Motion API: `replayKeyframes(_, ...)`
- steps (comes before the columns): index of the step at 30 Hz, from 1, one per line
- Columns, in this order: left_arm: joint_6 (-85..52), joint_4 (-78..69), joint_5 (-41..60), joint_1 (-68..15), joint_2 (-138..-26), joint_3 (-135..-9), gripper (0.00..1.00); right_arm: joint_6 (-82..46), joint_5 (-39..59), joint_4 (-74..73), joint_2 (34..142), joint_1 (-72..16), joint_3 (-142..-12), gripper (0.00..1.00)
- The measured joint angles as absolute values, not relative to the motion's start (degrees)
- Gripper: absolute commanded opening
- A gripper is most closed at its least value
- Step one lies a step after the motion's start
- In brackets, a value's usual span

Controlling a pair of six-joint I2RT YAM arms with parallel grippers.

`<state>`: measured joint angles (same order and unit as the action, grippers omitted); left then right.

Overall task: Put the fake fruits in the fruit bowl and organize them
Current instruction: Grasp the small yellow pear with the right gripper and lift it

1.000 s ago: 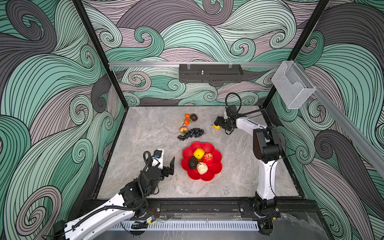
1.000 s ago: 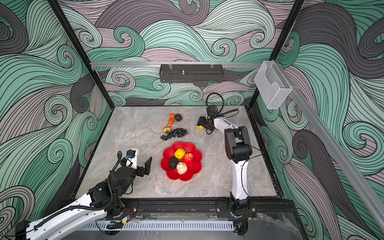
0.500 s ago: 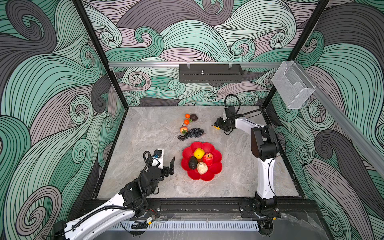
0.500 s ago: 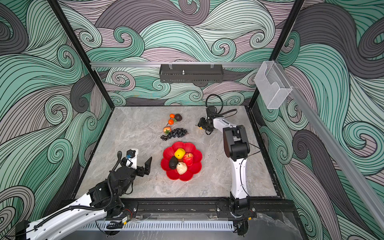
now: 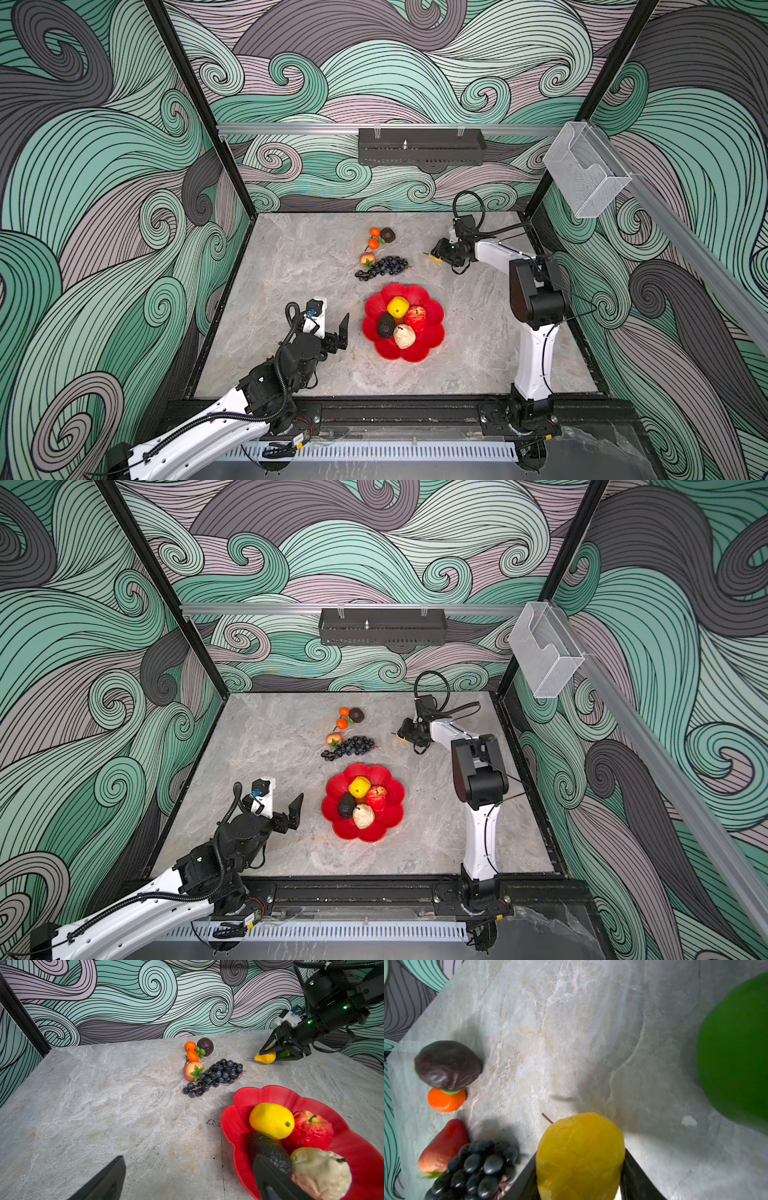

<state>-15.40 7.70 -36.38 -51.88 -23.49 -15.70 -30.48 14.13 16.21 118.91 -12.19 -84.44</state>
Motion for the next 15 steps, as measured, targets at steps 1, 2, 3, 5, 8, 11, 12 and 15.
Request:
replayKeyframes(1, -15.4, 7.7, -36.2, -51.9, -22.9, -15.7, 0.98, -30.6, 14.7, 15.8, 117.1, -12.2, -83.2, 0.50)
replayKeyframes(2, -15.4, 7.7, -36.2, -51.9, -22.6, -15.7, 0.97, -30.7, 15.3, 15.4, 115.6, -12.2, -82.0, 0.50)
replayKeyframes(3, -15.4, 7.7, -36.0, -51.9, -22.3, -15.7, 0.96, -31.0, 16.0, 14.6, 113.6, -12.2, -80.5, 0.49)
replayKeyframes(5, -15.2, 7.7, -35.7, -51.9, -22.1, -15.7, 0.95, -32.1, 17.5, 12.7, 109.8, -12.2, -76.9, 0.49)
replayKeyframes(8, -15.0, 7.9, -35.0, -51.9, -21.8, -15.7, 0.95, -34.2, 20.2, 9.1, 103.7, -12.2, -69.7, 0.49)
replayKeyframes(11, -15.6, 7.8, -34.7, -51.9, -21.9, -15.7, 0.95, -36.3, 23.4, 5.5, 97.5, -12.3, -61.6, 0.49)
replayKeyframes(12, -16.4, 7.8, -34.5, -51.9, -22.2, -15.7, 0.94, -36.8, 24.3, 4.6, 95.6, -12.4, -59.4, 0.49)
replayKeyframes(15, -20.0, 8.6, -33.8, -51.9, -25.7, -17.3, 0.92, -38.6, 26.9, 1.9, 89.7, -13.0, -53.1, 0.49)
